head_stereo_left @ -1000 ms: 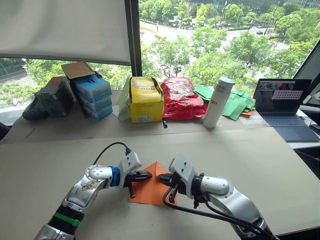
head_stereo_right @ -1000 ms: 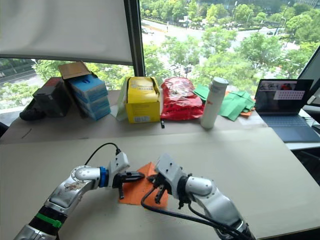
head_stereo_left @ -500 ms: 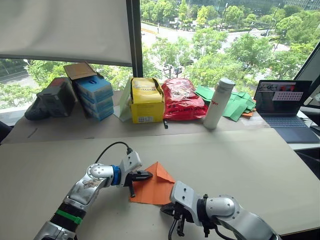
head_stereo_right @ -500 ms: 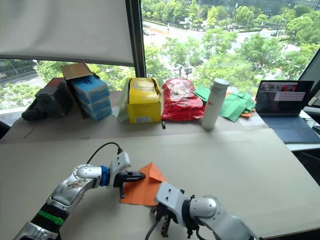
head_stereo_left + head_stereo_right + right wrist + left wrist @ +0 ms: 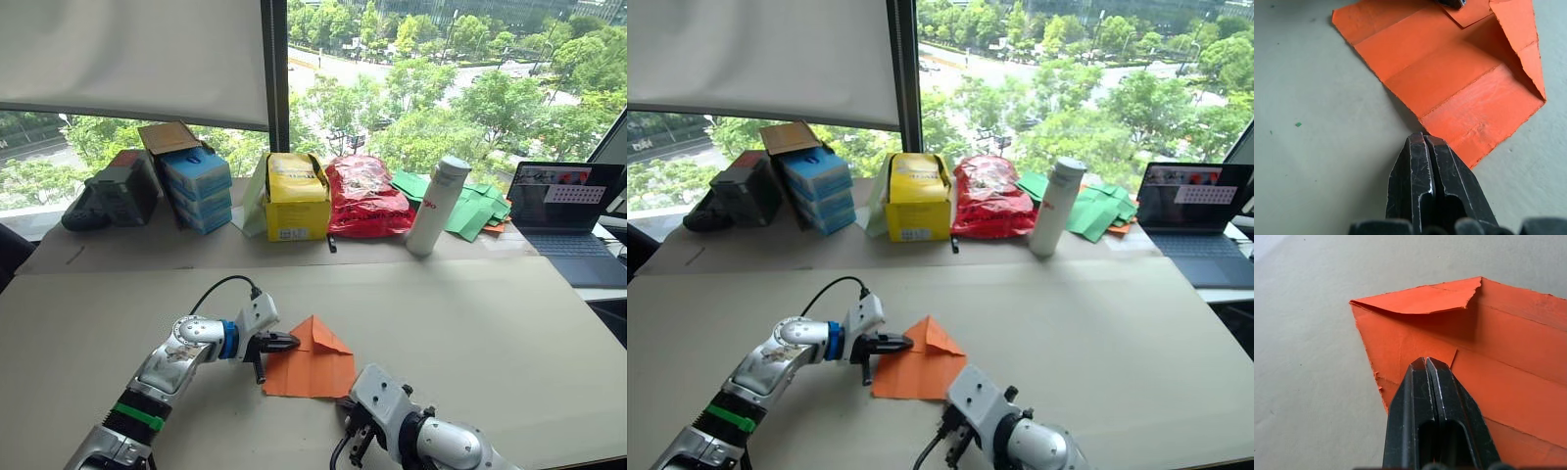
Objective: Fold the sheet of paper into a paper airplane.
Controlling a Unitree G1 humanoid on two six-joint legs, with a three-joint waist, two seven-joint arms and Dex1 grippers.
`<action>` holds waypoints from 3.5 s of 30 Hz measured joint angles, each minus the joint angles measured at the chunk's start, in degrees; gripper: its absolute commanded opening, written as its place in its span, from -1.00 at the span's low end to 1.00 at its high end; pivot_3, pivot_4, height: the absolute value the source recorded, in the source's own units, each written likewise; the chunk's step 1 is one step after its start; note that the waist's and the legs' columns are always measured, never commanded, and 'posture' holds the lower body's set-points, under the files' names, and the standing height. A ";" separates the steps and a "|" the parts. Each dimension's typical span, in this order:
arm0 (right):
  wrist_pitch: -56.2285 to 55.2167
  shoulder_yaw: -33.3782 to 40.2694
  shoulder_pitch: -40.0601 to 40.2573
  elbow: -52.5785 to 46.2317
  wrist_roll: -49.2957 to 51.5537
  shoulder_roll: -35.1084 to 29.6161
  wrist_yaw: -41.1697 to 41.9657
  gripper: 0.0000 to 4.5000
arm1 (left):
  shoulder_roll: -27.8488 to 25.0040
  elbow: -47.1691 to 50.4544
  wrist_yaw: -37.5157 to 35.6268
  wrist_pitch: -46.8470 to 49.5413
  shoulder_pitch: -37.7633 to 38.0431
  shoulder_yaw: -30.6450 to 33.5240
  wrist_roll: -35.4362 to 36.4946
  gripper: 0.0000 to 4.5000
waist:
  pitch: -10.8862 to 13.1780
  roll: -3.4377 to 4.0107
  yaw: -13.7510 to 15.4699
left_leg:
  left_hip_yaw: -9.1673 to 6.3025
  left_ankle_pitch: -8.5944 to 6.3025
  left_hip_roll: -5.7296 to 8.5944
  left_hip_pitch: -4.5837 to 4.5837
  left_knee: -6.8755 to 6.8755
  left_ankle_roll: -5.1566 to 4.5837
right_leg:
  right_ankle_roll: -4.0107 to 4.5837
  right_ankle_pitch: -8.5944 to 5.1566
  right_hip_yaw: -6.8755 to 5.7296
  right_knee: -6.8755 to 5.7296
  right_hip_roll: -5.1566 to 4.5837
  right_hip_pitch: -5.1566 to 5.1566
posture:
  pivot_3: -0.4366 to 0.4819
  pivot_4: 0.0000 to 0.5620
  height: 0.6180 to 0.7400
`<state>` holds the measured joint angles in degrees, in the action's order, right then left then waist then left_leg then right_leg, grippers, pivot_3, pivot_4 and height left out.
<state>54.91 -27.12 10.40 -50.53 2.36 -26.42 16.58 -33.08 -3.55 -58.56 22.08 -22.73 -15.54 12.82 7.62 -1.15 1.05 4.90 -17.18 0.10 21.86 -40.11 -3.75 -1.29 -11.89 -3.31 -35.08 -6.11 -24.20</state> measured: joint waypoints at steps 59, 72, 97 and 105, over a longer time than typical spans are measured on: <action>-24.91 9.70 -8.69 27.92 7.94 21.46 -1.84 -1.00 | -3.21 2.23 -1.16 4.38 -1.65 1.65 -2.47 -0.98 | 0.04 -0.12 -0.93 | -1.40 0.26 0.01 0.19 0.18 0.46 | 0.71 -0.79 -0.35 -0.84 0.75 -0.06 | -0.05 -0.47 1.00; -25.01 7.68 -11.85 29.08 7.82 21.47 -0.54 -1.00 | -1.87 4.44 -0.53 6.42 -0.97 1.63 -2.37 -0.98 | 0.05 -0.11 -0.95 | -1.39 0.30 0.03 0.22 0.14 0.53 | 0.71 -0.79 -0.36 -0.85 0.76 -0.06 | -0.05 -0.47 1.00; -19.97 5.00 -19.27 31.47 7.86 19.70 2.63 -1.00 | 1.36 1.25 -1.05 4.46 -1.91 1.12 -3.18 -0.98 | 0.05 -0.11 -0.62 | -1.36 0.29 0.05 0.21 0.04 0.50 | 0.71 -0.78 -0.36 -0.90 0.77 -0.03 | -0.05 -0.47 1.00; -20.40 2.73 -20.68 34.40 6.74 19.75 4.33 -1.00 | -2.48 2.67 -0.30 6.12 0.26 4.77 -2.23 -0.98 | 0.05 -0.11 -1.37 | -1.37 0.32 0.02 0.21 0.07 0.55 | 0.72 -0.78 -0.34 -0.93 0.79 -0.06 | -0.05 -0.47 1.00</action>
<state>34.50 -24.39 -10.28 -16.13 9.11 -6.67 20.91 -35.57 -0.88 -58.87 28.20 -22.47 -10.77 10.59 7.68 -1.26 -0.32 3.53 -16.86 0.12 22.06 -40.04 -3.20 -0.58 -12.67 -3.65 -36.00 -5.33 -24.26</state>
